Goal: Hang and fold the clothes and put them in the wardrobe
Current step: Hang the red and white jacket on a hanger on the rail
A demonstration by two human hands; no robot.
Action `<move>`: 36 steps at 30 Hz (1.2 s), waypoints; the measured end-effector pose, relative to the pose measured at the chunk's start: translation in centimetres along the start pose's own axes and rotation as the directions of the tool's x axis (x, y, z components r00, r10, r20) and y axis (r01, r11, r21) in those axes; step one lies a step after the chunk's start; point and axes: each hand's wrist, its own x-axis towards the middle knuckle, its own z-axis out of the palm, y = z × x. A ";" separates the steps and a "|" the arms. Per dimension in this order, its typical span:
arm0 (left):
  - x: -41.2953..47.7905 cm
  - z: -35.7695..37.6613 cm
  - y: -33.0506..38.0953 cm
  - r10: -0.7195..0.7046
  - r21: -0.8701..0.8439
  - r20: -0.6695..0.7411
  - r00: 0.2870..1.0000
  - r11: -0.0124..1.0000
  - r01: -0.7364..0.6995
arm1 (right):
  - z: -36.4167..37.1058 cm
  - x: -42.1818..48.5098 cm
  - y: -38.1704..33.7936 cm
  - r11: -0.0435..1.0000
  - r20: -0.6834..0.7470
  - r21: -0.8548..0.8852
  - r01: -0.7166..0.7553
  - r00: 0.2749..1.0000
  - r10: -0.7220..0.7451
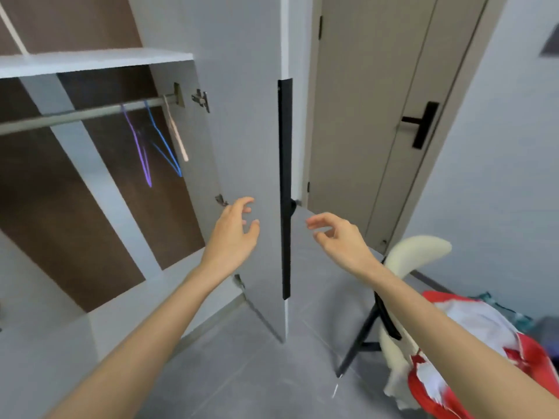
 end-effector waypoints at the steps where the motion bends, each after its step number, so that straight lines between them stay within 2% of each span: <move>1: 0.0 1.5 1.1 0.026 -0.020 0.037 0.999 0.999 -0.026 | -1.4 -1.1 1.0 0.999 -0.031 -0.015 -0.031 0.999 0.030; 7: -0.8 11.4 7.8 0.150 -0.133 0.238 0.960 0.984 -0.121 | -9.0 -8.1 8.3 0.976 -0.200 -0.019 -0.218 0.957 0.210; 13: -2.0 21.7 14.4 0.260 -0.183 0.436 0.862 0.963 -0.198 | -15.7 -14.2 15.9 0.921 -0.317 0.009 -0.389 0.873 0.371; 18: -3.0 30.2 19.1 0.259 -0.220 0.563 0.785 0.962 -0.160 | -20.3 -17.9 22.7 0.876 -0.337 0.027 -0.481 0.821 0.461; 24: -3.2 39.6 20.9 0.206 -0.200 0.613 0.763 0.974 -0.103 | -24.3 -19.9 31.1 0.796 -0.342 -0.034 -0.604 0.756 0.559; 33: -1.5 52.0 21.7 0.183 -0.166 0.743 0.644 0.982 -0.088 | -26.2 -20.8 42.9 0.617 -0.352 0.021 -0.787 0.572 0.741; 36: -0.6 57.1 21.5 0.200 -0.168 0.774 0.600 0.980 -0.109 | -26.6 -20.2 47.2 0.536 -0.368 0.038 -0.843 0.487 0.792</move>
